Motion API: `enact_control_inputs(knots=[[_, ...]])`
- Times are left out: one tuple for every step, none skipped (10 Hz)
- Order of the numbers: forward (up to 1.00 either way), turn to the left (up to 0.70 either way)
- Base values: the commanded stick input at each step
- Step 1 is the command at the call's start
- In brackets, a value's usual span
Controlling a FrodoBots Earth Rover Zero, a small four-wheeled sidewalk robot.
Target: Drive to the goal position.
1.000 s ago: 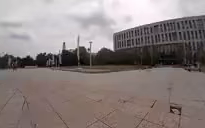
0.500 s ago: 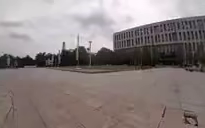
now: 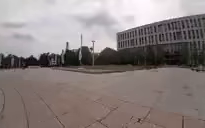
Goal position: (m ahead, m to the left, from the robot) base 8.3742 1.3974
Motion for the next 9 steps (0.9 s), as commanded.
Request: enact_control_inputs(knots=[[0.6, 0.15], [0.6, 0.15], [0.6, 0.15], [0.6, 0.15], [0.6, 0.15], [0.6, 0.15], [0.6, 0.15], [0.6, 0.15], [0.6, 0.15]])
